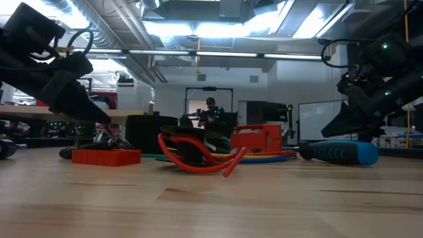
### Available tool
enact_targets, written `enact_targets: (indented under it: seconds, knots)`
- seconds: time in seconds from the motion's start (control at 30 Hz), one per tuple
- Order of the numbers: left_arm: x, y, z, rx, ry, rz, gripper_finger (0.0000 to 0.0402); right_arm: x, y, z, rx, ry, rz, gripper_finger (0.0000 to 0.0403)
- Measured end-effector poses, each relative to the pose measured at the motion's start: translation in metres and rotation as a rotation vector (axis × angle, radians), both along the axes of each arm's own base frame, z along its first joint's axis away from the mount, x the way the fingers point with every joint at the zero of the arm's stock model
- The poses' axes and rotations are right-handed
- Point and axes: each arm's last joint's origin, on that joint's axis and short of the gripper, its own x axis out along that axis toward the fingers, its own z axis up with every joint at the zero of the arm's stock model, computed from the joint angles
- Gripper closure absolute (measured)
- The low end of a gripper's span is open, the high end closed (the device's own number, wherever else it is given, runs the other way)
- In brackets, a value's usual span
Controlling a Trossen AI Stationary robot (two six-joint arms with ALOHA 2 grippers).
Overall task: Coil cords
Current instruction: Return to Home Position
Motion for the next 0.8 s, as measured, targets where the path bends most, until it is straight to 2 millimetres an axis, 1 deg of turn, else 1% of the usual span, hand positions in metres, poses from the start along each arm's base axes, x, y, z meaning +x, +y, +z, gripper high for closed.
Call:
enact_targets:
  seconds: [0.13, 0.37, 0.53, 0.8]
  knots:
    - [0.000, 0.000, 0.000, 0.001, 0.001, 0.000, 0.0284, 0.001, 0.003, 0.004, -0.022, -0.035, 0.018, 0.0303]
    - [-0.001, 0.000, 0.003, -0.003, -0.032, 0.000, 0.0284, 0.002, 0.015, 0.020, -0.072, -0.170, 0.108, 0.0303]
    - [-0.004, 0.000, 0.015, -0.016, -0.155, -0.001, 0.0284, 0.001, 0.021, 0.027, -0.093, -0.240, 0.150, 0.0303]
    - [-0.011, 0.001, 0.034, -0.038, -0.355, 0.000, 0.0284, 0.000, 0.027, 0.033, -0.105, -0.299, 0.203, 0.0303]
